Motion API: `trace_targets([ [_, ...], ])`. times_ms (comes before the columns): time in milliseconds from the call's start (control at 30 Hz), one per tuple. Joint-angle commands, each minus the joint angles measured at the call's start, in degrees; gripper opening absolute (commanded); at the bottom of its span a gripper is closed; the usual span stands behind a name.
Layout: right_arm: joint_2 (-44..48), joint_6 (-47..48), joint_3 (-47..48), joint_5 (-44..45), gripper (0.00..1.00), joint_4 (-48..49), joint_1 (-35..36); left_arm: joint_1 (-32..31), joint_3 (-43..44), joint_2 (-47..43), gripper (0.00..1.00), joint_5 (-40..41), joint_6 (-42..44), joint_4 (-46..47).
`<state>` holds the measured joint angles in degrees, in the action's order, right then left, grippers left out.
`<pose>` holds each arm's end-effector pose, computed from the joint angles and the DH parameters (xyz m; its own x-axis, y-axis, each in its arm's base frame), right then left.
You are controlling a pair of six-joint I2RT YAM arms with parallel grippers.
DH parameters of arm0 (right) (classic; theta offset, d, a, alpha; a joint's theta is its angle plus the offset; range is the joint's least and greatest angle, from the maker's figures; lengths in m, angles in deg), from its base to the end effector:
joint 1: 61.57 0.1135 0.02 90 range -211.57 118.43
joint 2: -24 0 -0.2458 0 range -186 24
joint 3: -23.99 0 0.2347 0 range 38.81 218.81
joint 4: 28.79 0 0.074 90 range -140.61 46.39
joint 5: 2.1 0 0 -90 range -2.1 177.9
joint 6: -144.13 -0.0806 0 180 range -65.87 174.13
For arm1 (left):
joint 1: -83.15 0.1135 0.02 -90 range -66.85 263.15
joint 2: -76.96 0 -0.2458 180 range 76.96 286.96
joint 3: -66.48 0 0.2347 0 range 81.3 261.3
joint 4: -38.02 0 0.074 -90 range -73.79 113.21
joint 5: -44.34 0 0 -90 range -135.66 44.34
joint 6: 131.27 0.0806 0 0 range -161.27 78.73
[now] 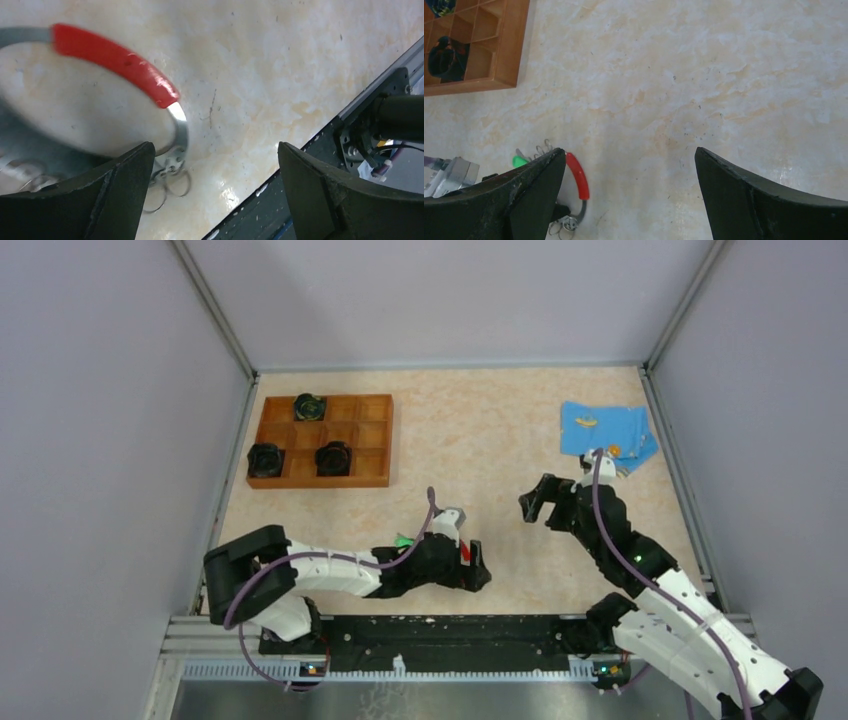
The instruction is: Remove the keys from the keyring
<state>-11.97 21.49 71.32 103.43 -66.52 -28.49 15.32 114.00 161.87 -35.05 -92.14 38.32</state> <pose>0.1685 0.0840 0.2367 -0.4886 0.3019 -0.8186 -0.0728 0.9208 0.3831 0.1295 -0.2786 0.1234 -0.8067 -0.0408 -0.5895 0.3629 0.7531 -0.5487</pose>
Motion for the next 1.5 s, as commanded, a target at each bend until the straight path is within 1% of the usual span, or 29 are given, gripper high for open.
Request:
trace_targets([
  [0,0.63,-0.73,0.06,0.62,0.99,-0.50,-0.45,-1.60,-0.62,-3.00,0.98,1.37,-0.05,-4.58],
  [167,-1.61,-0.49,-2.30,-4.17,0.99,3.04,-0.45,-1.52,-1.78,-14.67,0.98,7.38,-1.72,-13.56],
  [233,-4.62,0.05,-3.10,-7.62,0.99,5.74,-0.39,-1.37,-2.69,-18.23,0.98,9.92,-3.78,-18.10],
  [300,-7.88,0.39,-3.67,-10.31,0.99,8.38,0.47,-0.75,-4.75,-21.46,0.99,11.83,-5.30,-20.17],
  [367,-11.41,0.79,-3.77,-9.77,0.98,10.87,3.00,1.13,-7.08,-24.23,0.99,11.86,-5.89,-21.71],
  [433,-15.35,1.64,-3.17,-7.99,0.94,12.32,6.37,2.99,-8.53,-26.77,0.99,10.68,-5.83,-22.59],
  [500,-19.24,3.25,-2.39,-6.58,0.91,13.85,10.26,3.44,-9.59,-29.01,0.98,10.51,-6.15,-23.60],
  [600,-25.45,5.52,-0.82,-6.82,0.83,16.28,13.91,3.84,-11.15,-31.20,0.99,10.22,-7.13,-24.87],
  [667,-29.51,5.58,0.86,-6.92,0.75,16.31,15.53,4.10,-12.19,-32.12,0.98,9.53,-7.50,-24.11],
  [700,-30.95,5.10,1.44,-6.65,0.69,16.17,16.34,4.11,-12.49,-32.50,0.98,9.11,-7.75,-23.57],
  [767,-32.75,3.11,1.48,-6.44,0.62,16.78,17.53,4.16,-12.97,-32.72,0.95,8.57,-7.90,-21.98],
  [800,-33.01,1.97,1.05,-7.32,0.61,17.57,17.81,4.12,-13.08,-32.46,0.92,8.25,-7.63,-20.92],
  [867,-33.10,-0.52,0.01,-8.57,0.61,19.06,18.08,4.11,-13.19,-31.01,0.82,7.80,-6.66,-18.38],
  [900,-32.99,-1.78,-0.63,-8.99,0.61,19.88,18.07,4.18,-12.97,-29.71,0.78,7.89,-6.25,-17.40],
  [933,-32.76,-2.79,-1.20,-9.26,0.61,20.45,18.09,4.20,-12.38,-28.07,0.72,8.10,-5.76,-16.89],
  [1000,-32.60,-4.70,-2.16,-9.90,0.61,21.49,18.07,4.20,-10.90,-24.48,0.63,8.87,-5.03,-16.93],
  [1100,-32.50,-7.65,-4.05,-12.09,0.60,24.77,18.07,4.20,-9.34,-19.77,0.57,9.32,-3.83,-15.63],
  [1167,-32.65,-9.84,-5.71,-13.10,0.58,26.66,18.08,4.19,-8.80,-17.60,0.56,9.50,-3.42,-14.72],
  [1267,-32.81,-12.68,-7.81,-12.33,0.55,27.57,18.07,4.26,-8.18,-15.78,0.54,10.46,-2.73,-13.37],
  [1333,-32.38,-13.93,-9.26,-11.94,0.55,28.33,18.07,4.29,-7.88,-14.87,0.51,11.00,-2.41,-13.42],
  [1467,-32.14,-17.21,-11.18,-13.37,0.54,30.60,18.07,4.29,-7.68,-12.05,0.47,10.85,-2.22,-12.38],
])
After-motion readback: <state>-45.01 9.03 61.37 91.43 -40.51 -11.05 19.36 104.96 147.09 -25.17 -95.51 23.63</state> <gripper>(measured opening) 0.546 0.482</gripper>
